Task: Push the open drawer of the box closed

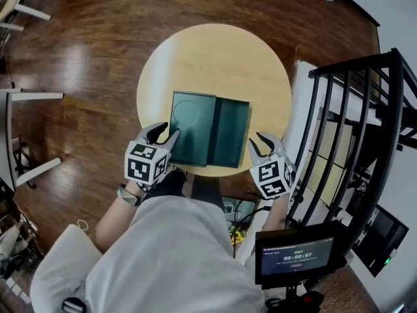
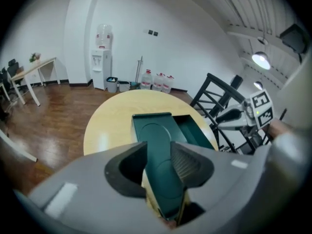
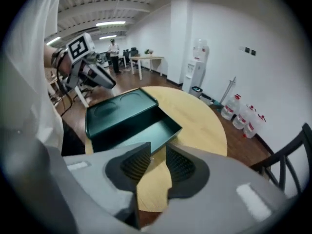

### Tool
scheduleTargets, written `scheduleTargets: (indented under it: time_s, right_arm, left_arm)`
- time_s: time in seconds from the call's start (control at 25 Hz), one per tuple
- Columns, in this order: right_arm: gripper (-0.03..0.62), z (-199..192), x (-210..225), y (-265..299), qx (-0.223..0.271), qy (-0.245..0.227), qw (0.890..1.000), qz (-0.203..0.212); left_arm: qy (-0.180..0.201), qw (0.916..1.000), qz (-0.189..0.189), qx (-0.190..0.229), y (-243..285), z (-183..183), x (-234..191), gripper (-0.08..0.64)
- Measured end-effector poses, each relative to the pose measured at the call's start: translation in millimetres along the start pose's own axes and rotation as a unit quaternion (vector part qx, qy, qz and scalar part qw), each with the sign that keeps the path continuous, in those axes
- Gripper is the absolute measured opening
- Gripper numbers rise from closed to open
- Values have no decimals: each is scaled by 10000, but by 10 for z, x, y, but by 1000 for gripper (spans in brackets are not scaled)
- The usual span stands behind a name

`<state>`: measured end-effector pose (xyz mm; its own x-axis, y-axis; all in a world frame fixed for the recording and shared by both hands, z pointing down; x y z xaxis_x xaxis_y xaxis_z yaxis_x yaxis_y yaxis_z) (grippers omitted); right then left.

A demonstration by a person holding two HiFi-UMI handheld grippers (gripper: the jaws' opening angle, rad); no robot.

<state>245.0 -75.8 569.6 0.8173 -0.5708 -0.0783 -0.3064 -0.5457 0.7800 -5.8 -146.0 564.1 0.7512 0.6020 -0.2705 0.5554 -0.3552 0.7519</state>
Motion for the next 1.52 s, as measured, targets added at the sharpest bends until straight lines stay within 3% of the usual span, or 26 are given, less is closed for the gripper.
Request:
scheduleTargets:
  time_s: [0.16,0.32,0.4,0.64,1.0,1.28,1.52]
  right_arm:
    - [103,-115,-230,211,-707,-1054,9906,520]
    - [103,-337,-386,357,-1561,-2113,9613,827]
    - [103,-379,-451,429,-1731,-2409,9502,952]
    - [103,-355,-625,573,-1709,-2594,9424,1238]
    - [103,-267,-783,581,-1645,-2639,9387,1484]
    - [102,-279,-829,682,-1861,-3135,9236,1183]
    - [72,-306,-803,721,-1803,-3341,9184,1116]
  left_arm:
    - [-46,9998,42,-184,-79,-81,-103,175]
    - [-68,9986,31,-533,-165,-220,-139,178]
    - [-132,9976,38,-686,-197,-302,-147,178]
    - [-332,9966,92,-755,-247,-439,-179,187]
    - [-264,9966,139,-767,-323,-476,-211,186]
    - [-332,9967,118,-731,-299,-468,-212,186]
    - [-304,9969,103,-720,-247,-453,-223,184]
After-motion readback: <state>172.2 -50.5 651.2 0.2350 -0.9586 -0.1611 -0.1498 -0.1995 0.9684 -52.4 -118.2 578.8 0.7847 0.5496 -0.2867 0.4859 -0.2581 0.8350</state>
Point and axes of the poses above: the fingertips, and each gripper's own axes: y forward along the fingers, x to its right, z out of its top, the point moved 3 cm from there along -y, backward along the fingers, and after that the axes turned 4 degrees about x, right-handed, at the moved point
